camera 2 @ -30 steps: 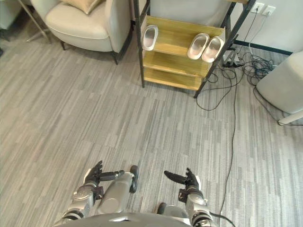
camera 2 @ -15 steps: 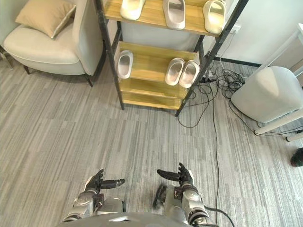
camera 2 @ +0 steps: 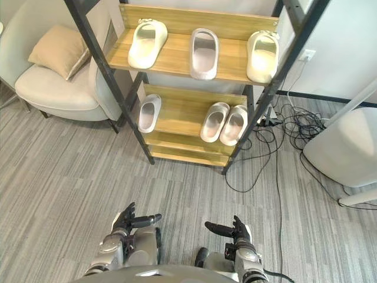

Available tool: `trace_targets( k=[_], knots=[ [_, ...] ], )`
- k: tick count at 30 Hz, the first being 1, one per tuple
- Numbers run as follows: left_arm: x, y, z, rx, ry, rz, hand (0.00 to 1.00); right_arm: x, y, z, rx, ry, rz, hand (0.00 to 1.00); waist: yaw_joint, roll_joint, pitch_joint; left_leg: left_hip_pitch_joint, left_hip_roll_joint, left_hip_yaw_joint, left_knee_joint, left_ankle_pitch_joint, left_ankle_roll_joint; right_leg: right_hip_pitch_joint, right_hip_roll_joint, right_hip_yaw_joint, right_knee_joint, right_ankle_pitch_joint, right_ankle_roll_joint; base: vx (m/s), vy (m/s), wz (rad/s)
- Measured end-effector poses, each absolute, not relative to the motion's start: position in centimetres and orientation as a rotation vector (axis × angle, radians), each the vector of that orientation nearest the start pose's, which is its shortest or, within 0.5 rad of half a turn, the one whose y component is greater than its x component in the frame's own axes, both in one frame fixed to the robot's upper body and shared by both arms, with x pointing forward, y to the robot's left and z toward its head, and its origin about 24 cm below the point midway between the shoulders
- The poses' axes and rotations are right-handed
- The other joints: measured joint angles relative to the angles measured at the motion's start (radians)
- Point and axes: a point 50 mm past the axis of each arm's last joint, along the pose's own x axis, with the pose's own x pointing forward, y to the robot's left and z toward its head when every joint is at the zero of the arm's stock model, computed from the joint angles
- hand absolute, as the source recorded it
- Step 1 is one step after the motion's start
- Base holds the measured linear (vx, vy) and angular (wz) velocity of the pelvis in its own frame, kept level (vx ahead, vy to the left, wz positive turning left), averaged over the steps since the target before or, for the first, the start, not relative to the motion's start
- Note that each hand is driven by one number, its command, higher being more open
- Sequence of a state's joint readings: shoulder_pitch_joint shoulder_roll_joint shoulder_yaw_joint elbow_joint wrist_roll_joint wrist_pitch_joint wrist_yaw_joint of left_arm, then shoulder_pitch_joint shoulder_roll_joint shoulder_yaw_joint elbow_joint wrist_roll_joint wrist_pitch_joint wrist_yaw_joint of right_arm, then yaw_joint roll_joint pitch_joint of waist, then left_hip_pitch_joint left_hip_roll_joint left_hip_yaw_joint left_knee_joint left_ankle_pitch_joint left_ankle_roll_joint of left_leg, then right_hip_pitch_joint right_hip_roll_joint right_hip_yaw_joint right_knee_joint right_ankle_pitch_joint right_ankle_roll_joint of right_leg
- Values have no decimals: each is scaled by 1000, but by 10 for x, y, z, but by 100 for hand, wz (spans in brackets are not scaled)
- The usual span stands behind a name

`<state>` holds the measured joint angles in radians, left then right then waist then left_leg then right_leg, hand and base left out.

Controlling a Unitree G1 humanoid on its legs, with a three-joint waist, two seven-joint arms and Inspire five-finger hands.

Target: Organize the slippers on the shoe rack

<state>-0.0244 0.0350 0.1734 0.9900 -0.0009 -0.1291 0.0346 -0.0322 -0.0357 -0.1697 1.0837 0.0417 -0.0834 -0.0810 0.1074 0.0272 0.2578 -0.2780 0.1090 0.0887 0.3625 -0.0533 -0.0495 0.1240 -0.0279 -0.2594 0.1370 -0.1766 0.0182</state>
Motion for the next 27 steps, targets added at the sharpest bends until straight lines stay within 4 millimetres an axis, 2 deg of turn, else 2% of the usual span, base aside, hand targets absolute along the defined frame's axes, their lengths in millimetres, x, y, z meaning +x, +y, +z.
trace_targets(
  k=[1,2,4,6,8,9,10,11,12,14,16,17,18,19,21,22,24,25,26,27],
  knots=[
    [155,191,-138,-15,843,207,100,135,-178,-153,57,983,-242,100,3,-41,-9,34,-38,24,-61,18,39,0,-26,22,-13,-2,10,334,97,-21],
    [154,194,-138,-6,845,208,100,134,-175,-154,62,989,-234,100,-3,-54,-15,29,-51,26,-56,7,62,5,-42,24,-28,3,21,331,73,-1],
    [155,197,-138,-11,842,217,100,132,-173,-155,72,998,-233,100,-1,-66,-16,31,-66,41,3,-40,85,42,-62,36,-47,6,31,373,110,-4],
    [152,199,-139,-8,850,221,100,134,-171,-154,75,988,-225,100,10,-65,-19,82,-63,66,24,-95,88,54,-73,65,17,4,48,327,110,-38],
    [148,200,-141,-7,874,221,100,136,-169,-154,73,979,-214,100,12,-59,-24,146,-54,76,4,-145,87,-28,-97,87,268,-28,104,184,82,-35],
    [145,203,-142,-2,885,221,100,136,-167,-154,60,981,-192,100,6,-71,-29,186,-61,83,-19,-166,95,-126,-136,87,498,-7,151,187,71,-17],
    [144,204,-142,2,889,219,100,137,-167,-153,60,978,-185,100,2,-75,-30,203,-68,83,-27,-170,99,-163,-156,86,580,6,169,245,52,-1],
    [141,205,-144,15,905,206,100,137,-167,-153,59,973,-184,100,-3,-88,-36,235,-78,77,-32,-179,102,-219,-190,60,706,-28,117,253,9,20],
    [140,206,-145,22,914,202,100,138,-167,-153,60,969,-185,100,-8,-92,-38,261,-80,65,-39,-187,104,-235,-199,40,724,-46,92,311,-22,37],
    [137,205,-146,17,922,203,100,140,-167,-151,48,955,-178,100,-16,-88,-39,309,-74,28,-78,-187,102,-289,-173,7,640,-92,52,278,-74,57],
    [135,203,-147,2,927,211,100,145,-167,-149,42,940,-172,100,-24,-82,-38,318,-67,-3,-93,-183,84,-319,-135,23,488,-87,50,269,-147,60],
    [135,204,-147,1,930,212,100,145,-167,-149,37,943,-167,100,-26,-88,-40,318,-76,-24,-98,-186,65,-320,-111,46,323,-29,39,289,-172,67],
    [136,203,-147,-3,936,214,100,143,-170,-151,15,955,-167,100,-27,-85,-40,327,-83,-55,-98,-199,44,-309,-103,51,263,51,12,307,-178,58],
    [133,195,-149,-29,943,212,100,140,-176,-151,9,967,-181,100,-16,-51,-52,328,-60,-64,-112,-192,33,-293,-82,45,234,52,5,252,-138,31],
    [130,189,-151,-57,950,217,100,139,-180,-152,1,970,-188,100,-17,-19,-57,331,-40,-70,-123,-193,30,-272,-60,32,193,52,3,283,-168,10],
    [129,185,-152,-67,955,215,100,140,-182,-151,-1,968,-190,100,-23,2,-55,327,-23,-75,-106,-193,10,-242,-46,10,157,53,-1,247,-158,28],
    [130,185,-152,-68,952,211,100,137,-183,-152,1,974,-197,100,-28,5,-52,304,-4,-73,-8,-201,-21,-185,-35,-20,117,53,-8,194,-140,39],
    [131,185,-151,-68,946,211,100,134,-183,-152,0,978,-202,100,-27,-1,-49,276,3,-67,82,-200,-49,-144,-33,-37,90,53,-8,190,-130,44],
    [133,188,-149,-66,927,223,100,130,-184,-153,-2,983,-211,100,-19,-11,-42,218,27,-35,237,-215,-66,-79,-33,-49,45,53,-9,154,-69,33],
    [135,187,-148,-67,915,222,100,128,-185,-154,-3,988,-215,100,-15,-14,-41,205,35,-16,254,-228,-65,-68,-33,-49,37,53,-9,124,24,16]
  ],
)
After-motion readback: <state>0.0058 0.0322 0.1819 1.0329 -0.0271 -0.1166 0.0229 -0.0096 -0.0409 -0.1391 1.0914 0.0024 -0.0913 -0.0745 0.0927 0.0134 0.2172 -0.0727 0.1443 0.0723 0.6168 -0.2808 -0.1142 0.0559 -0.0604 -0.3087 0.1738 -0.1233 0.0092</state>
